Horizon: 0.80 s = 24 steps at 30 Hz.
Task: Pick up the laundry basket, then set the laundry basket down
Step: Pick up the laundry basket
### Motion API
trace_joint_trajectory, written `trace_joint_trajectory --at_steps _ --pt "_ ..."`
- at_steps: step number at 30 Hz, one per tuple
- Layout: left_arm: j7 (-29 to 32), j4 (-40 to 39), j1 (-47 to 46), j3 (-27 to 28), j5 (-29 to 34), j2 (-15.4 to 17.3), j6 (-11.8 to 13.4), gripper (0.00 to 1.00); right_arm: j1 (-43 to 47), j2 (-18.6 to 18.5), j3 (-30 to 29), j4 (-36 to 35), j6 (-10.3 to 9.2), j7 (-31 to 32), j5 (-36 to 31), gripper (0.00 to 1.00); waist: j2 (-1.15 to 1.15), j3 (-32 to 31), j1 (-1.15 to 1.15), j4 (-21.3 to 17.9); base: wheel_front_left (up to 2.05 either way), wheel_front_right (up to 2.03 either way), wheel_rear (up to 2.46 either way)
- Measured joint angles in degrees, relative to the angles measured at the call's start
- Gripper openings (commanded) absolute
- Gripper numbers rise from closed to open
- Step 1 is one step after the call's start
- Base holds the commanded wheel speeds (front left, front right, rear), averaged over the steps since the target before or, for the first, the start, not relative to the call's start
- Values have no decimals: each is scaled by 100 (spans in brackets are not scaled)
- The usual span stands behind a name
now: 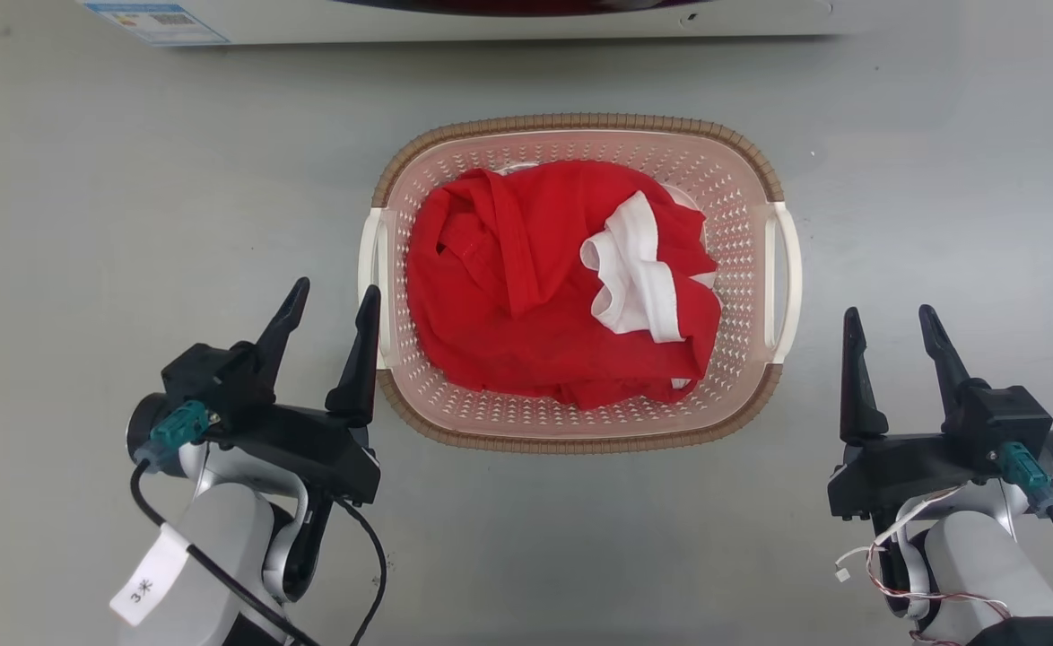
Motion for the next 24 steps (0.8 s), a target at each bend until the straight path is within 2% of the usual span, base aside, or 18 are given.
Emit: trace_joint_trajectory --at_steps 6,24 --pt "200 450 -254 -80 -79 -27 -101 100 -271 73 86 392 13 10 0 100 0 205 0 45 0 0 0" --pt "953 1751 -1330 -337 -407 -160 -244 100 -1458 346 368 1783 358 387 70 100 0 482 0 -43 0 0 0"
